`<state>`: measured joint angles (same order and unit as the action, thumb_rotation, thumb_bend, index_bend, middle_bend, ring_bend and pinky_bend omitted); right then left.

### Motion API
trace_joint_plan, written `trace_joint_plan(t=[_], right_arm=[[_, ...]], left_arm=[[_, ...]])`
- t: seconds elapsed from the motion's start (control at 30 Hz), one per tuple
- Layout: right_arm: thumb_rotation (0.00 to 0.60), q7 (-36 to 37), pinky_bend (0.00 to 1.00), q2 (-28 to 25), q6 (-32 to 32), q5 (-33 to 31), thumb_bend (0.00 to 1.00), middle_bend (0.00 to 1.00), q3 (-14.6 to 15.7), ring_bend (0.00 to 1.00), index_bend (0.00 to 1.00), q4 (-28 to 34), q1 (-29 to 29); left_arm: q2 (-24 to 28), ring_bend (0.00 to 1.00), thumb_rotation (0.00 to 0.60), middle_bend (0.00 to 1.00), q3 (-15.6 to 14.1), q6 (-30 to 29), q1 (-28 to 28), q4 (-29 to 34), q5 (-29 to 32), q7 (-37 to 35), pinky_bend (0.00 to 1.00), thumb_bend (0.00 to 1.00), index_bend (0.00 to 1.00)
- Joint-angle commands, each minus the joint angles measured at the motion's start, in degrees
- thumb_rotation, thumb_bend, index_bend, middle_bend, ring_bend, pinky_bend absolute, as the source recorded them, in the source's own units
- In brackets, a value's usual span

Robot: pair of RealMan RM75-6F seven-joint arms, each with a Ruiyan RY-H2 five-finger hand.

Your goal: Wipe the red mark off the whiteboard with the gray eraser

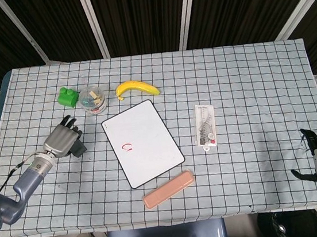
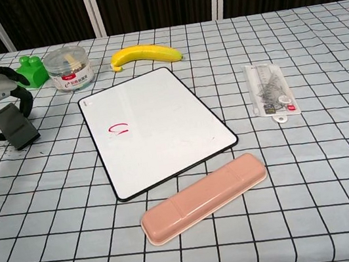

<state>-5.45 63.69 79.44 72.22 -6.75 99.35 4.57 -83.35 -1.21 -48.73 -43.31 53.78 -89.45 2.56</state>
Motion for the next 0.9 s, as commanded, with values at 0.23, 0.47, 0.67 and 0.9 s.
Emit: trace_joint_plan(t=[0.23, 0.47, 0.67, 0.9], right_arm=[[0.600, 0.66, 0.21, -0.20, 0.02, 0.24, 0.05, 0.13, 0.04, 0.22, 0.11, 0.15, -0.08], [0.600, 0.97, 0.21, -0.29, 0.07, 0.66, 0.05, 0.13, 0.17, 0.22, 0.11, 0.20, -0.09], [0.600, 0.96, 0.21, -0.26, 0.16, 0.78, 0.05, 0.13, 0.21, 0.22, 0.11, 0.16, -0.12], [0.600, 0.79, 0.21, -0.20, 0.11, 0.64, 0.05, 0.13, 0.22, 0.22, 0.11, 0.16, -0.10]], left_arm=[[5.93, 0.10, 0.600, 0.43, 2.10, -0.75, -0.76, 11.88, 1.83, 3.88, 0.10, 0.28, 0.48], [11.21, 0.10, 0.600, 0.43, 5.25, -0.14, -2.60, 24.28, 4.80, 13.31, 0.10, 0.28, 0.48], [11.33, 0.10, 0.600, 0.43, 7.99, 3.32, -5.30, 31.16, 10.93, 22.62, 0.10, 0.28, 0.48], [6.31, 0.10, 0.600, 0.43, 9.95, 3.73, -8.20, 30.03, 13.75, 26.98, 0.10, 0.28, 0.49]])
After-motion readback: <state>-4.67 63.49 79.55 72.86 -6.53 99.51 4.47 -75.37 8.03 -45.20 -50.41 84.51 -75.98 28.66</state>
